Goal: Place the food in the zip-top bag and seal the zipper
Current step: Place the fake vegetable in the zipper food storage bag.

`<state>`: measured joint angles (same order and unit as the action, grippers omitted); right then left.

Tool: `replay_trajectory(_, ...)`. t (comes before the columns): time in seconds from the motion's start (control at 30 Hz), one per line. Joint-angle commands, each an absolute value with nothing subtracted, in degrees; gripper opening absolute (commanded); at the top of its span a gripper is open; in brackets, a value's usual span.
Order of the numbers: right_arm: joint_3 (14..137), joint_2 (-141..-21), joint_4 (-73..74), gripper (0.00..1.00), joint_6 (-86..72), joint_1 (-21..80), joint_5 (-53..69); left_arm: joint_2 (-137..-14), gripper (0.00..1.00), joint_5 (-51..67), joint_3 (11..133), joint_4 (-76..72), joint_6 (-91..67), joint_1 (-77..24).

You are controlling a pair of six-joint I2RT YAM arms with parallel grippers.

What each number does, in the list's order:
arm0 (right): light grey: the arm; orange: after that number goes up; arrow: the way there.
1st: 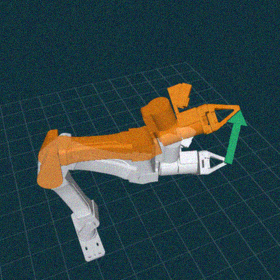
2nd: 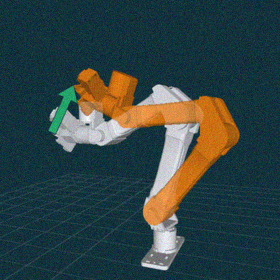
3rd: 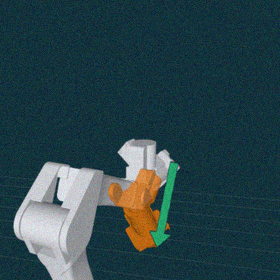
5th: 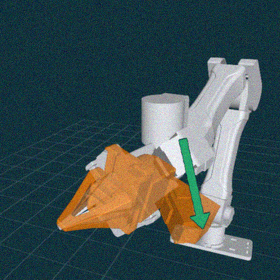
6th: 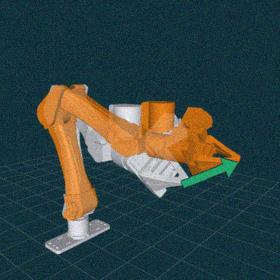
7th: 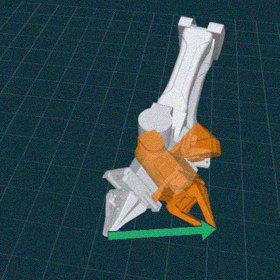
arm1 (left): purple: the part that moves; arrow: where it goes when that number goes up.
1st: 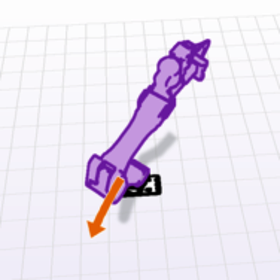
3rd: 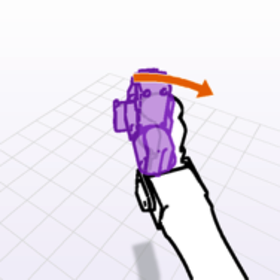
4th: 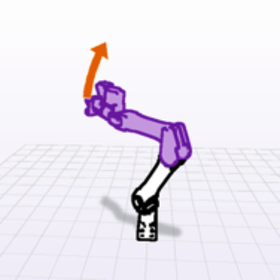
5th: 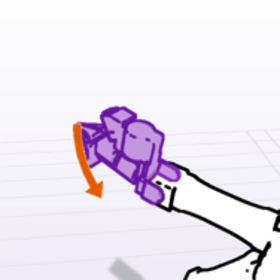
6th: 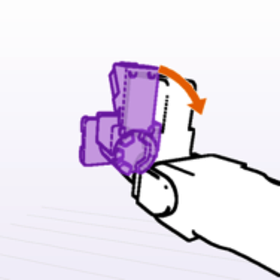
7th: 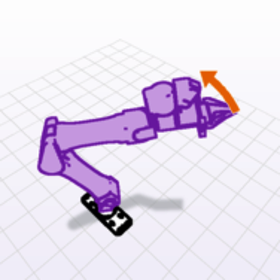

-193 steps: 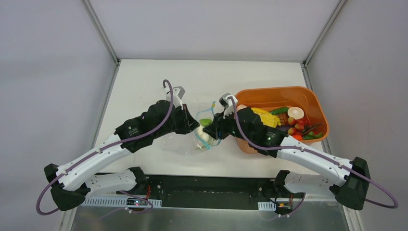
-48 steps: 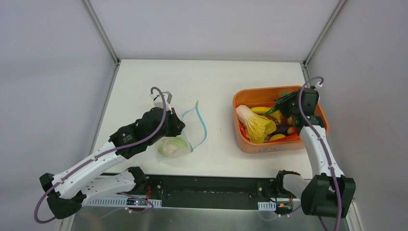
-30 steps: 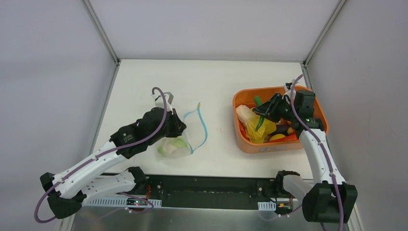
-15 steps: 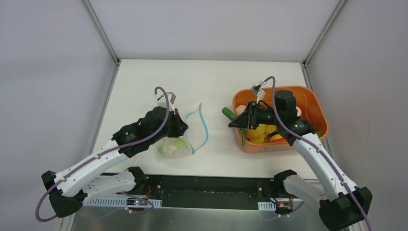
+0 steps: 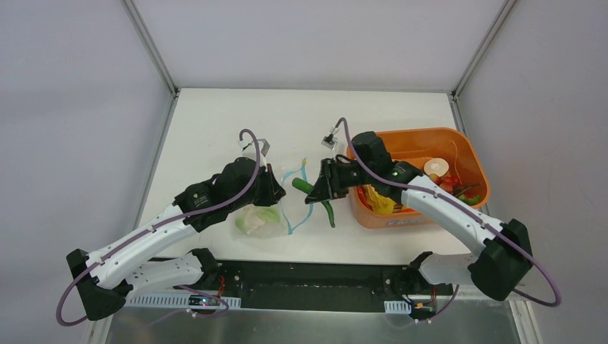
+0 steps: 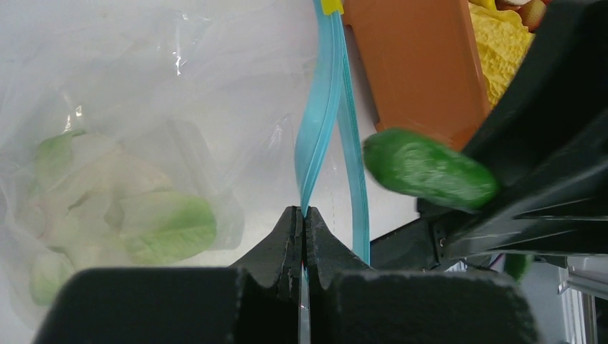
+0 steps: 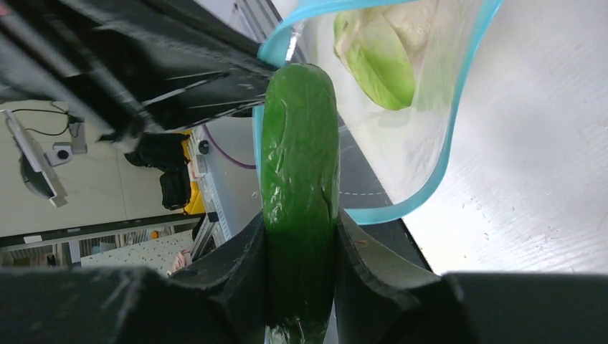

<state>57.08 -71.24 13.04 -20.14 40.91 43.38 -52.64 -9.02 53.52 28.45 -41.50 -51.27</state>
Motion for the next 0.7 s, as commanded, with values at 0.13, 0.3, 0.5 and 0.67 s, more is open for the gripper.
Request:
replay_trajectory(0.13,61.2,-79.3,10.8,0.28,-25.0,45.0,35.1,-52.5,0.00,-7.1,55.4,26.4,-41.0,-50.8)
replay_trajectory(0.3,65.4,-83.0,12.2,0.32,-25.8,46.4,29.5,-53.3,0.00,-4.8,56.0,26.1,-40.6,-50.8)
replay_trajectory(0.5,70.7,-87.6,15.6,0.38,-28.8,46.7,21.9,-54.4,0.00,-2.2,56.2,25.4,-40.9,-50.9)
replay_trajectory(0.67,69.6,-88.3,13.7,0.44,-29.0,48.9,17.7,-53.1,0.00,-2.3,55.1,22.8,-42.2,-50.8)
